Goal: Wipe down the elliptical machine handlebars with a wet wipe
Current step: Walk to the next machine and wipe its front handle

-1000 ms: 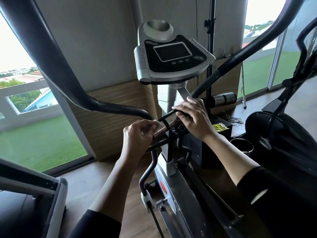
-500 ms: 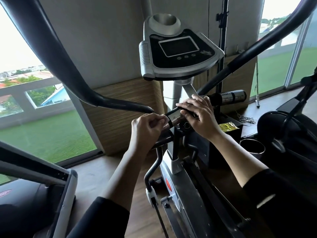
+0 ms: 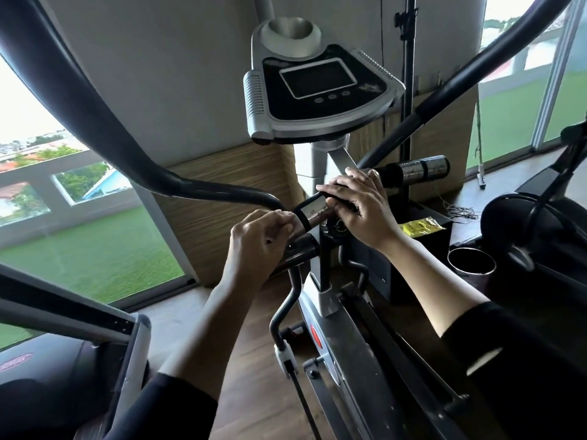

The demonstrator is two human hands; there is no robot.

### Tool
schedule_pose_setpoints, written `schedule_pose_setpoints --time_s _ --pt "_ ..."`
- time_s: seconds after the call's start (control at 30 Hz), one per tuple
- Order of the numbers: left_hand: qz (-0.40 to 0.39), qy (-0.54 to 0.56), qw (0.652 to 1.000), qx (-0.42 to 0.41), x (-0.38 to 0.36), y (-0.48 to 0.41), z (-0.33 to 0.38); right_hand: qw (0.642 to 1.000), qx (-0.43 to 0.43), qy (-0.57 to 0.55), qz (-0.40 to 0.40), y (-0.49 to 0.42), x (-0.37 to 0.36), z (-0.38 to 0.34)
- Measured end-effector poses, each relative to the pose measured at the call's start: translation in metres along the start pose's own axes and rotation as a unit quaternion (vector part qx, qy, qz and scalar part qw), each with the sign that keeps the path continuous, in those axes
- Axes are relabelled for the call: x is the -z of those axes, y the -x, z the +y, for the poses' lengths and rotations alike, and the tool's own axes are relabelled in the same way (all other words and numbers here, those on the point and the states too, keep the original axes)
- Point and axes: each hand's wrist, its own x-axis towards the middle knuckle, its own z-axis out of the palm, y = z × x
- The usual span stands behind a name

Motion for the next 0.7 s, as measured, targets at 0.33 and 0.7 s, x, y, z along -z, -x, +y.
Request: schedule_pose_setpoints --time_s 0.33,0.7 --pt "0.011 0.018 1.000 -0.002 -0.006 0.004 0.007 1.000 -0.006 -0.007 -0.026 0.000 0.004 -0.001" --pt "0.002 -0.001 1.000 -0.019 -0.010 0.004 0.010 0.999 0.001 -0.003 -0.045 0.001 0.008 0.004"
